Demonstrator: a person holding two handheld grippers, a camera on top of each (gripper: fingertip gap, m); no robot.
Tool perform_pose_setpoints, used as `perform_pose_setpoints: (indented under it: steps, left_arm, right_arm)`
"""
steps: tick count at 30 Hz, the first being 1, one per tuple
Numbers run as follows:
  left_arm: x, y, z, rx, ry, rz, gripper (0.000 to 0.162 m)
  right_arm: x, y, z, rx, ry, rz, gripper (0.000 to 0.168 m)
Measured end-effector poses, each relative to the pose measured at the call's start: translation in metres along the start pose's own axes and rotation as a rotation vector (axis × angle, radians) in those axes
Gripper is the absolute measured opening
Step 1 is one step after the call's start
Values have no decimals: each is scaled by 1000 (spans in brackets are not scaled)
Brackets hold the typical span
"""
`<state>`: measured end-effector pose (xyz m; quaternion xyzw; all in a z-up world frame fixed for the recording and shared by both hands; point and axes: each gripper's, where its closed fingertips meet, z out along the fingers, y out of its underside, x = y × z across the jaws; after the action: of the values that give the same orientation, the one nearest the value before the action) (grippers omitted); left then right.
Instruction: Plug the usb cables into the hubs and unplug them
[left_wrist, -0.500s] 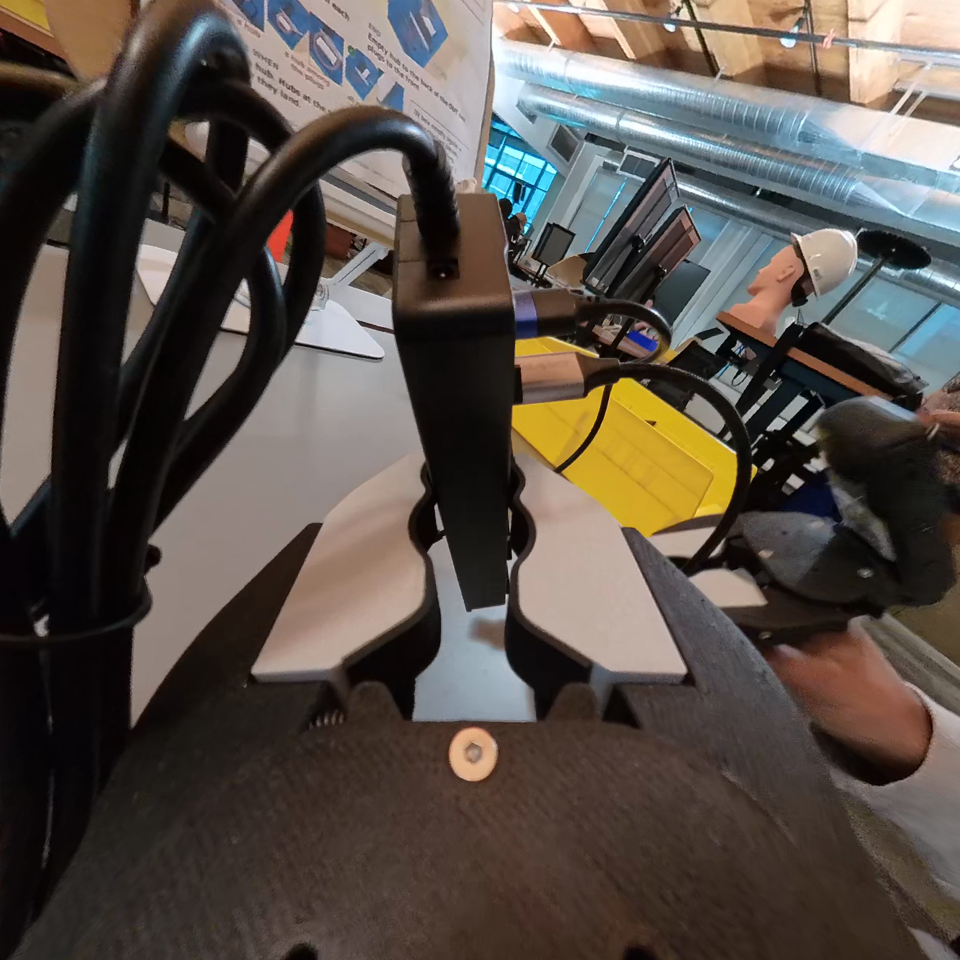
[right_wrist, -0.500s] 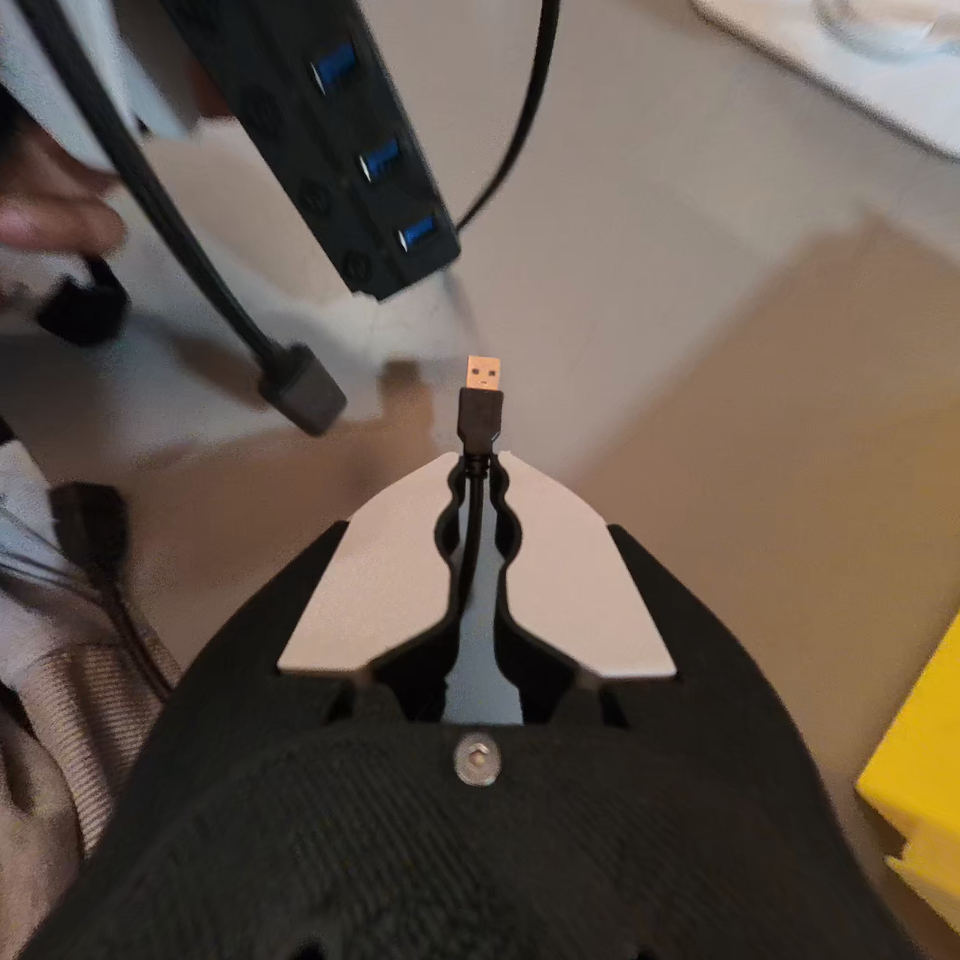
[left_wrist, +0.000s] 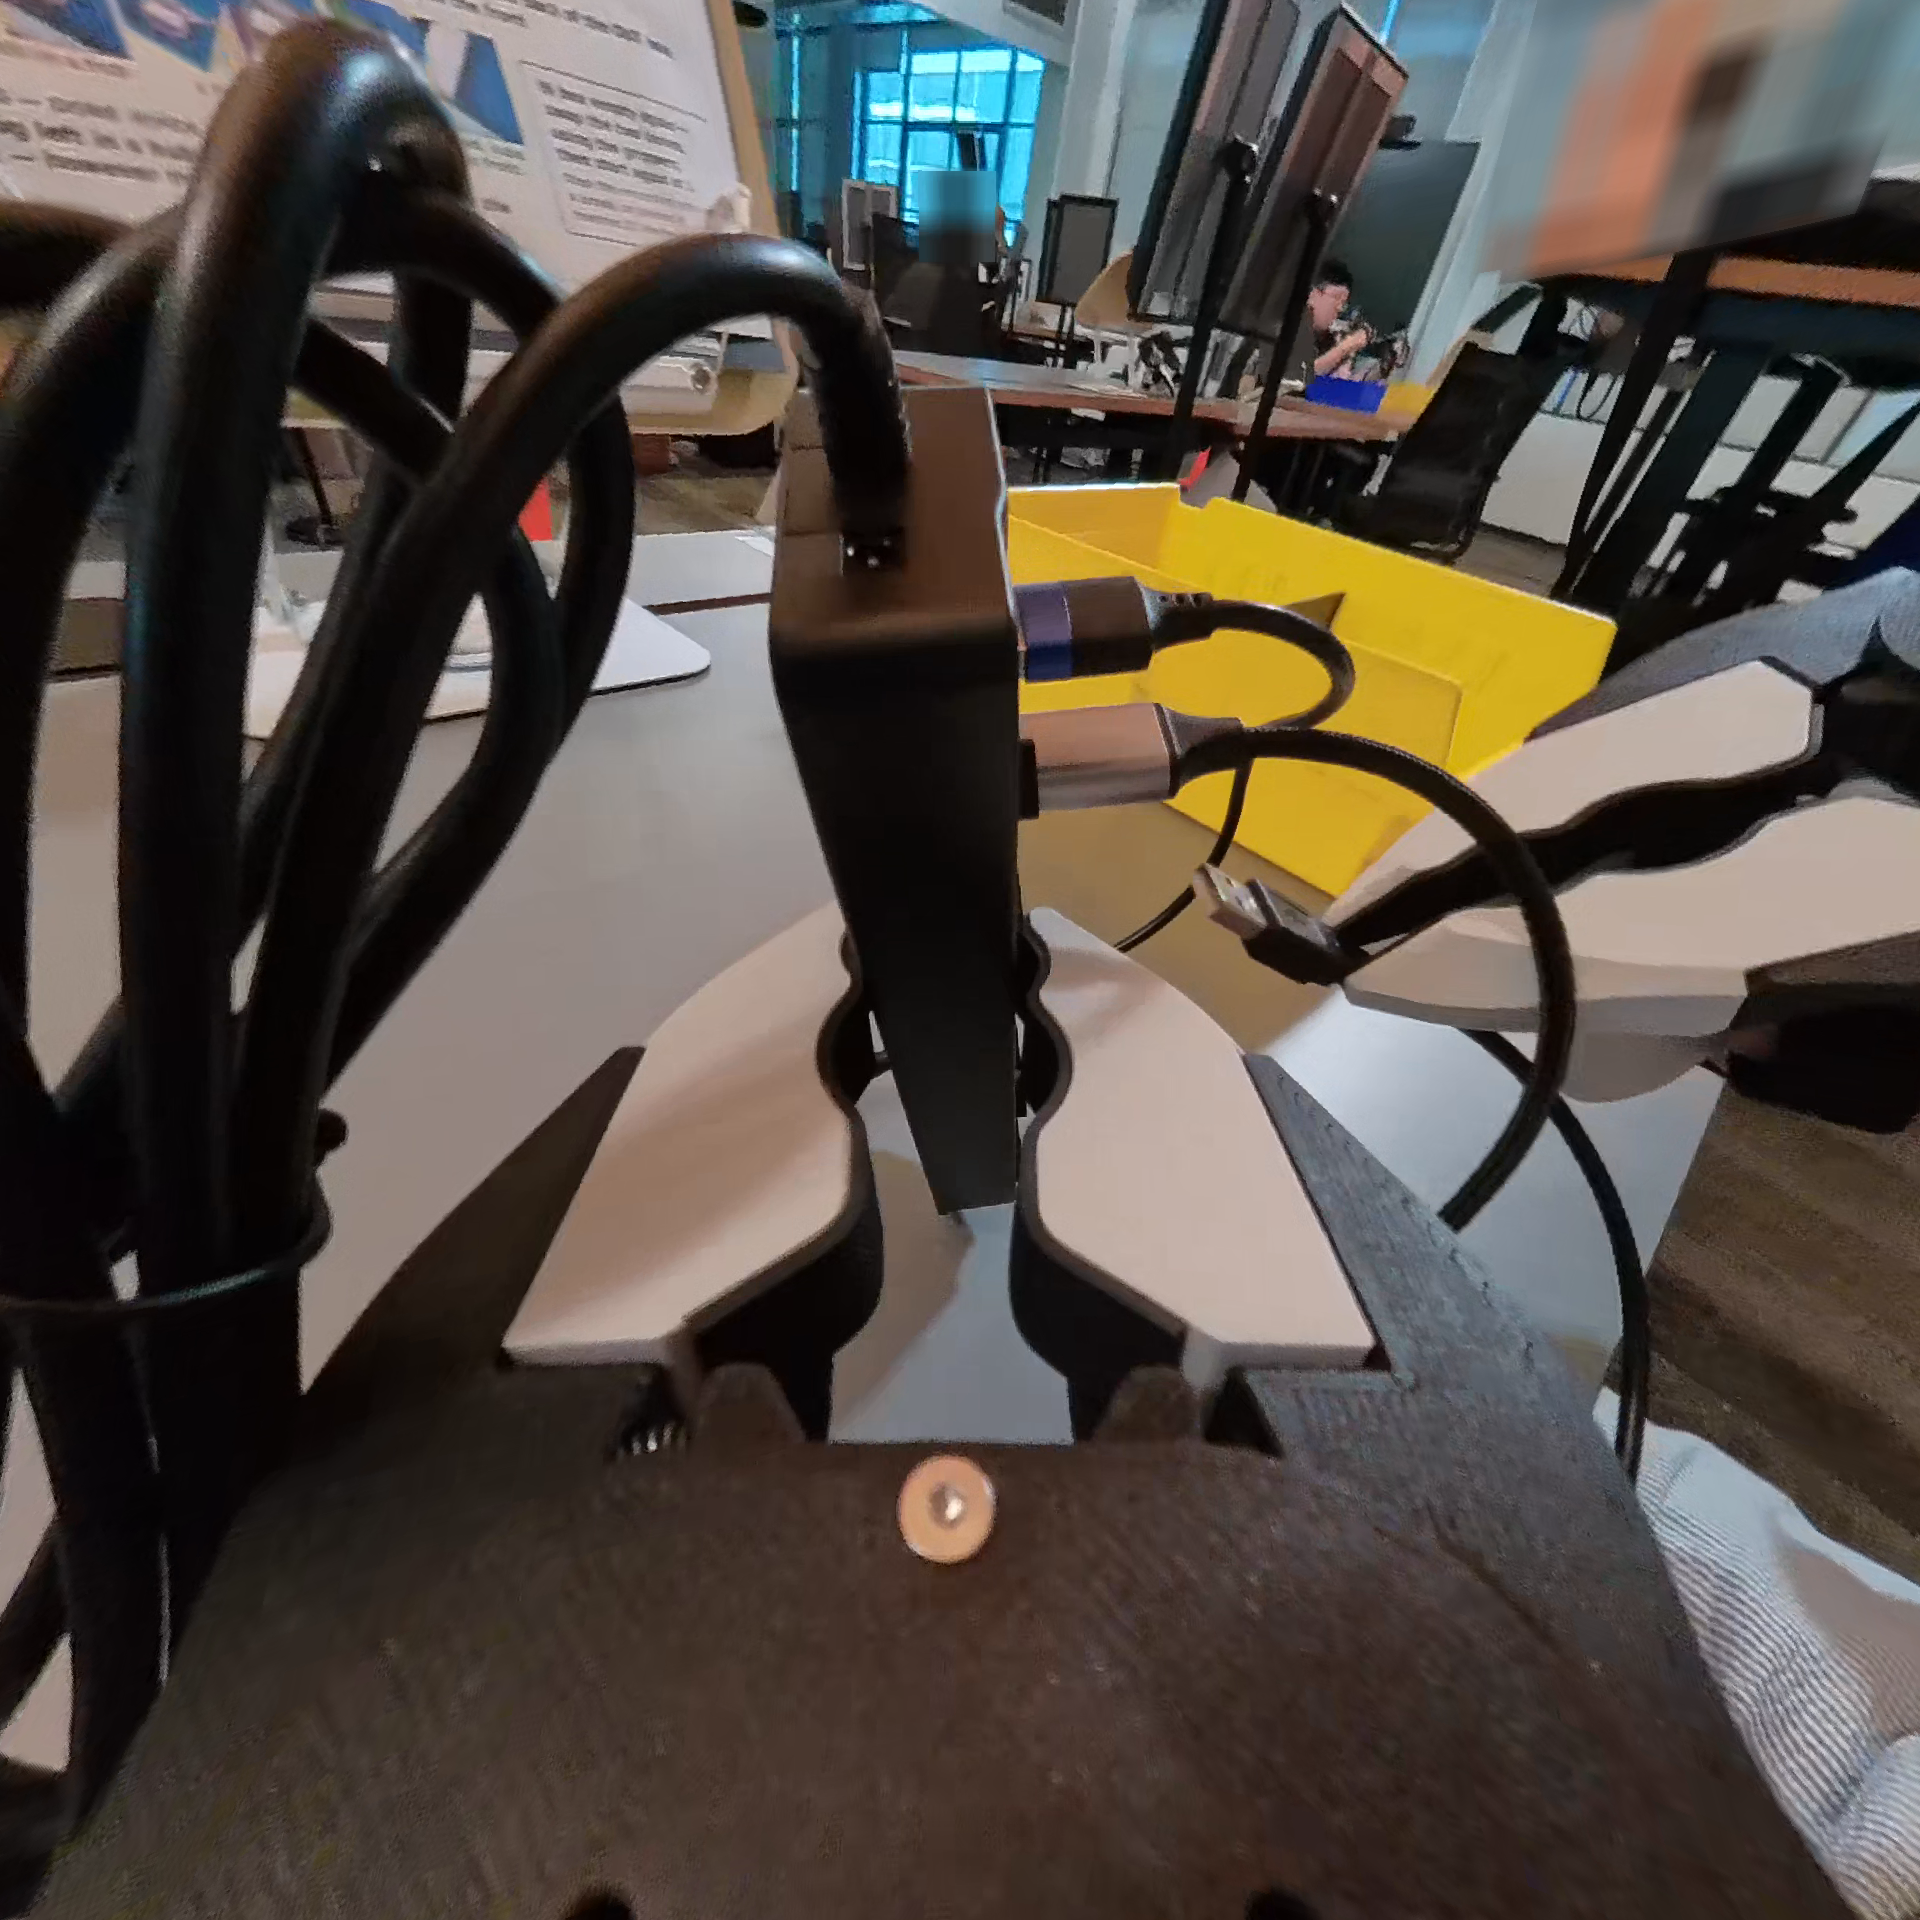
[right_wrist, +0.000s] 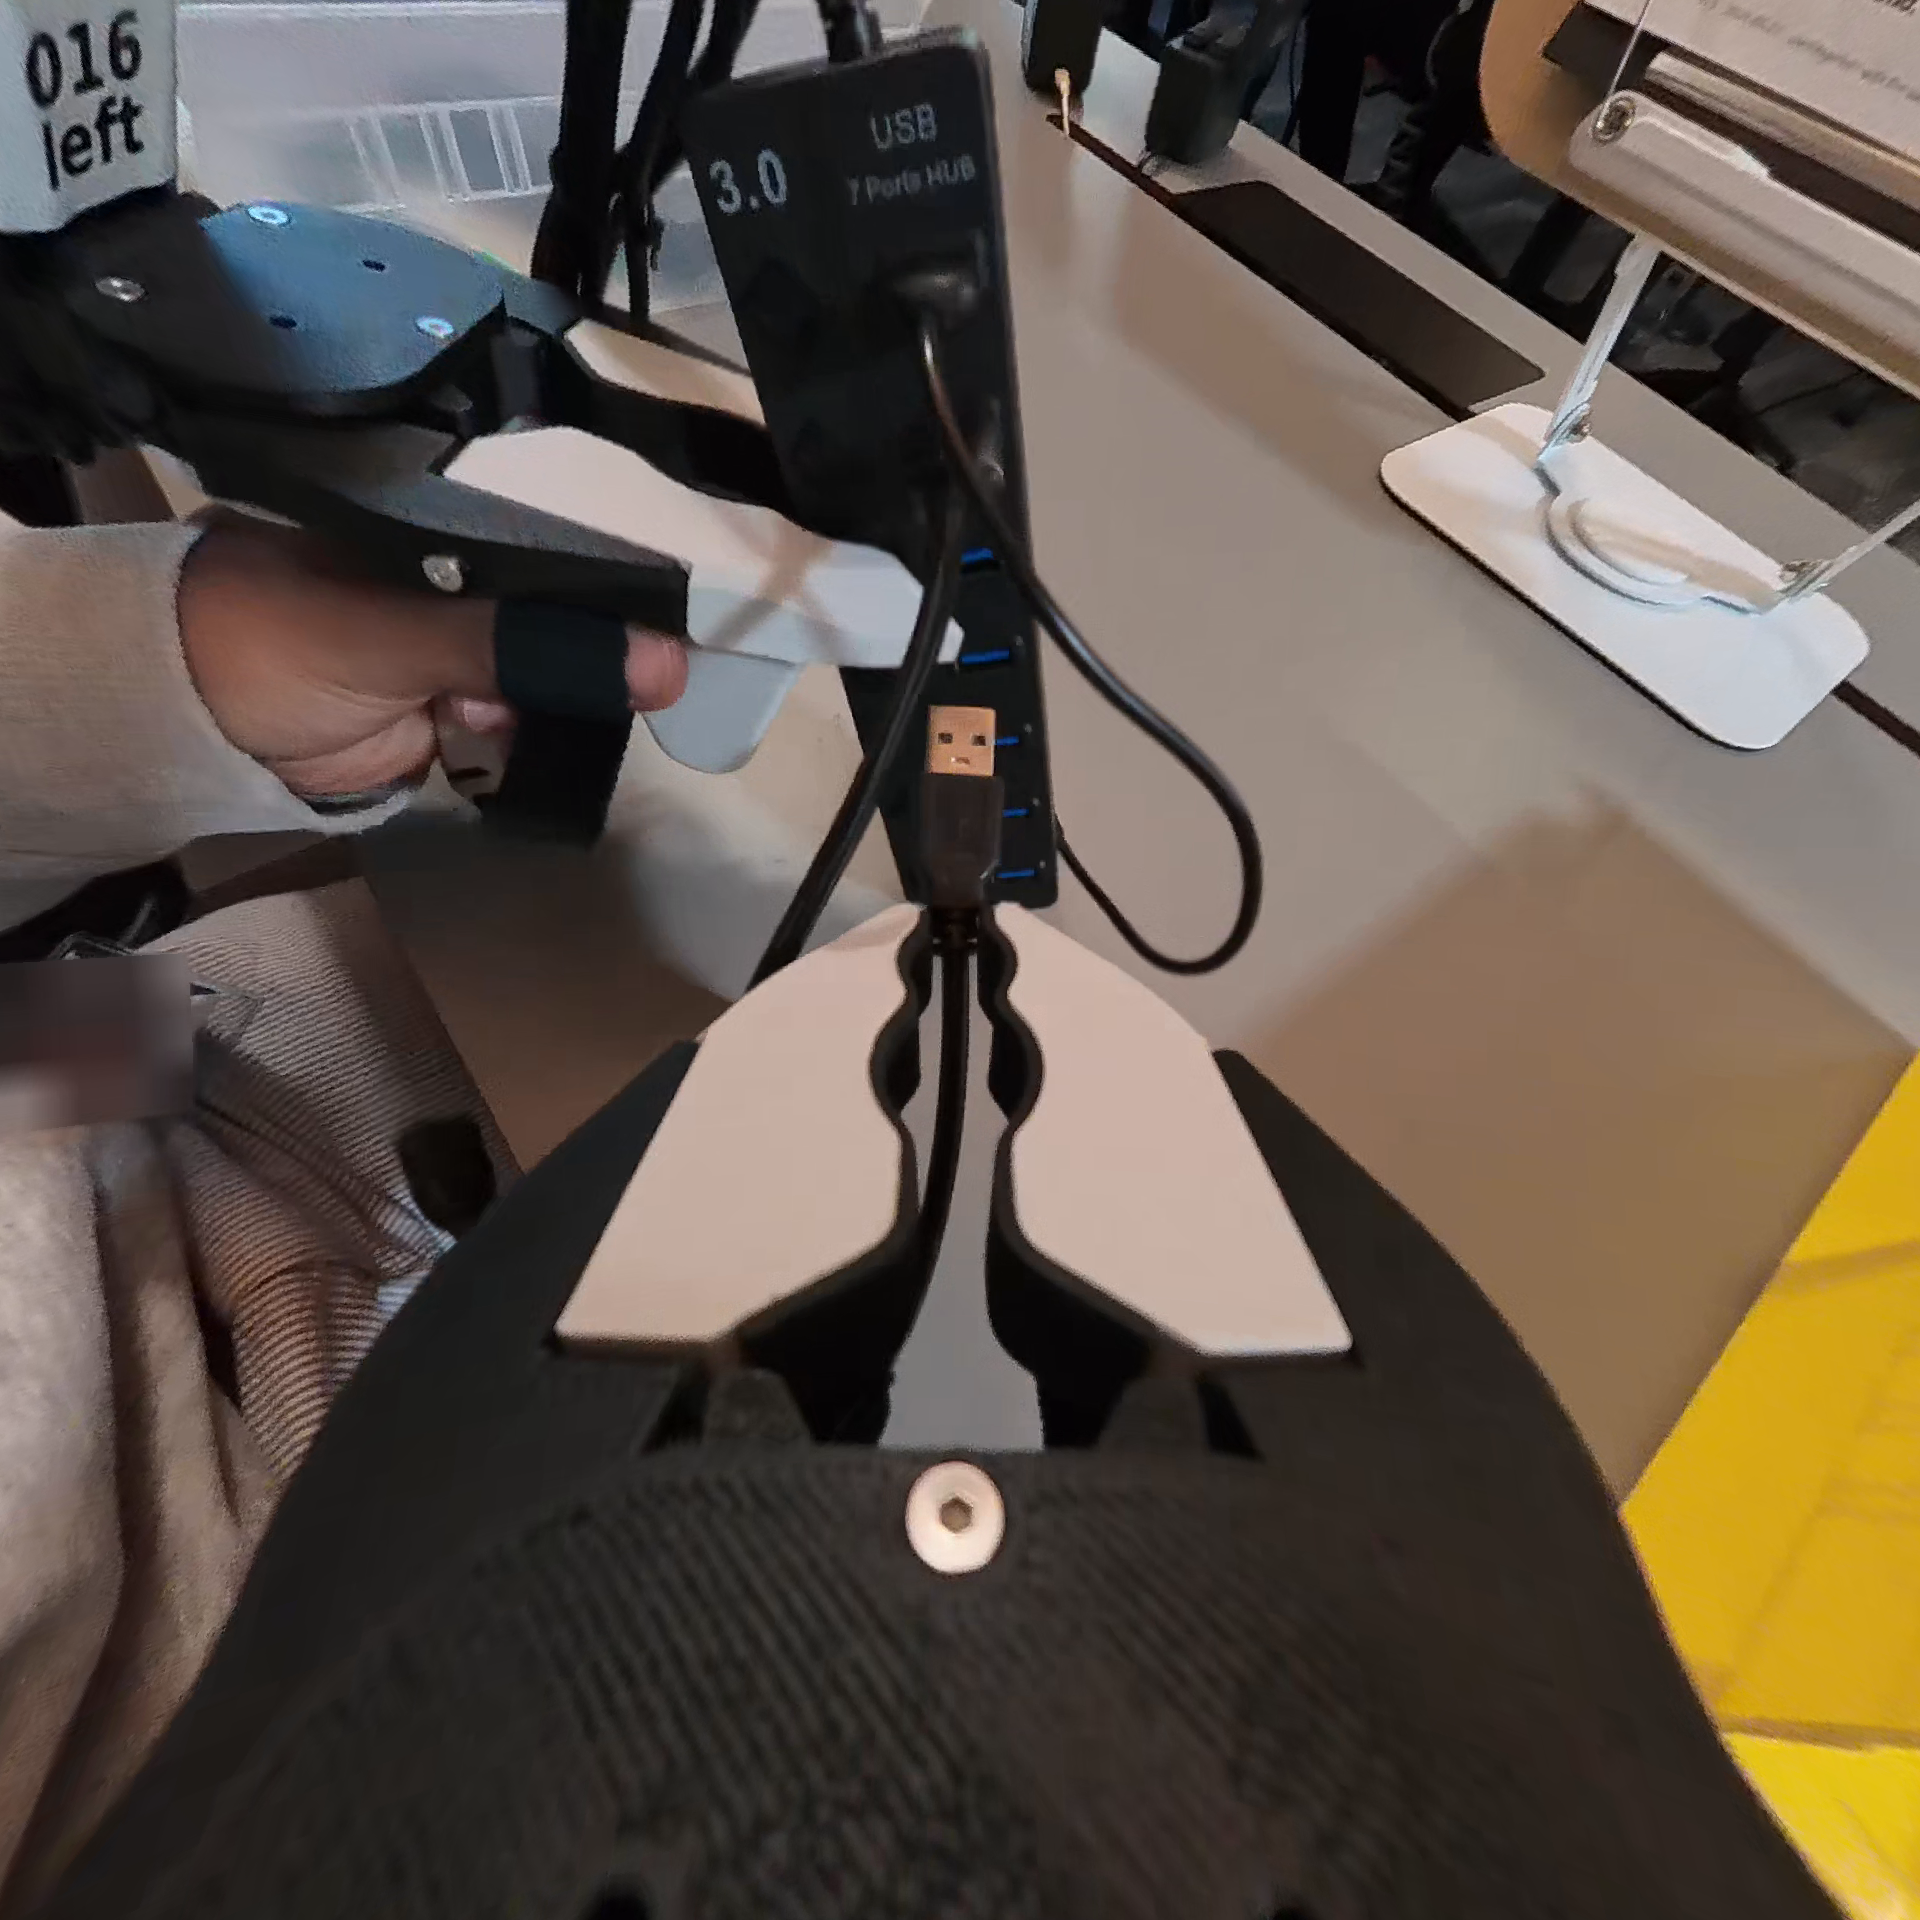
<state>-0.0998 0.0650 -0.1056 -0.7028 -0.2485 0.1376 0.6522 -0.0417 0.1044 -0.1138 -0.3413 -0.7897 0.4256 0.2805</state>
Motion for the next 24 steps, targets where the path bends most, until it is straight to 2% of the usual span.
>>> perform_pose_setpoints:
  steps: [9, 24]
  left_arm:
    - [25, 3, 4, -11, 70, 70, 24]
    - [34, 8, 6, -60, 21, 205, 25]
  right_arm:
    - [3, 1, 0, -14, 33, -22, 8]
    - [5, 3, -5, -51, 76, -81, 8]
